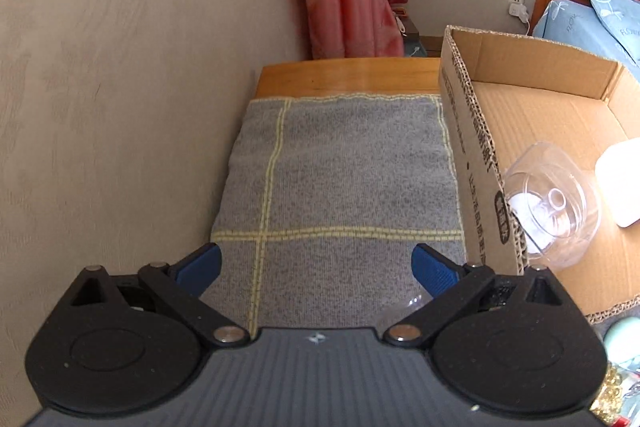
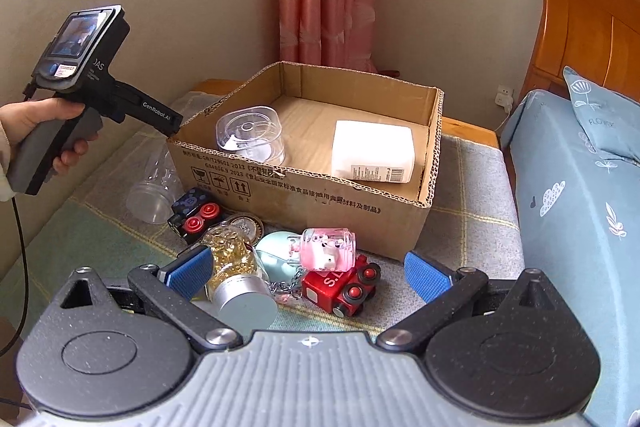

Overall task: Organize rigid objects
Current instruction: 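Withdraw both tools from the cardboard box back over the blanket, then close the left tool around the clear plastic cup lying on its side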

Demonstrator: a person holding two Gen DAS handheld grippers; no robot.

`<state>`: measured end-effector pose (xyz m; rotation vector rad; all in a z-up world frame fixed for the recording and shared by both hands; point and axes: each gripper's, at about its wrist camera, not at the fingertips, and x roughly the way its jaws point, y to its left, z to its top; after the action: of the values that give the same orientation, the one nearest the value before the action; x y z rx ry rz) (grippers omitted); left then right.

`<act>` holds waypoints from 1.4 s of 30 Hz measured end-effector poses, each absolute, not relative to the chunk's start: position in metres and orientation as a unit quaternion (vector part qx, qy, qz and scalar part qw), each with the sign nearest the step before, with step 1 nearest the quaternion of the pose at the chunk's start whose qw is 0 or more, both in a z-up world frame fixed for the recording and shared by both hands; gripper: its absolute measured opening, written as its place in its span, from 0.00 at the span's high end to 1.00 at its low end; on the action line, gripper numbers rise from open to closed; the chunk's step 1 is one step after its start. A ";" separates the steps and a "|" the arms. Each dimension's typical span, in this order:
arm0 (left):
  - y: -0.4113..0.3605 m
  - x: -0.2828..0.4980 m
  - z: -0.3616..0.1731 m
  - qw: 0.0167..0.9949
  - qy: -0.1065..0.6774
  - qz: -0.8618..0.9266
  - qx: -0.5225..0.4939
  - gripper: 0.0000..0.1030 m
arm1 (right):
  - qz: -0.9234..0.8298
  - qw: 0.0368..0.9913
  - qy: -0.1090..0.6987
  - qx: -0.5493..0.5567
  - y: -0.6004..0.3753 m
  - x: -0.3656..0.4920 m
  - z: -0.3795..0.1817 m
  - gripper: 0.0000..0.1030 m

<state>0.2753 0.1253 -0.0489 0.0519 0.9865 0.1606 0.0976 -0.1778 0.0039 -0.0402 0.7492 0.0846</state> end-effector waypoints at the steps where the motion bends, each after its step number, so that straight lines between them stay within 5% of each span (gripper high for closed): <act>1: 0.125 0.273 -0.049 0.877 0.474 0.075 0.027 0.02 | 0.043 0.930 0.365 -0.022 -0.178 0.096 0.004 0.00; 22: 0.098 0.136 -0.063 0.865 0.500 -0.006 0.026 0.02 | 0.105 0.906 0.405 -0.056 -0.129 0.092 -0.033 0.00; 42: 0.076 0.059 -0.024 0.902 0.417 -0.099 0.042 0.02 | 0.067 0.900 0.431 0.004 -0.181 0.075 -0.056 0.00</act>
<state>0.0590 0.0764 -0.0236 0.0878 0.8623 -0.2043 0.0747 -0.1807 -0.0564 0.0077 0.8912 0.1387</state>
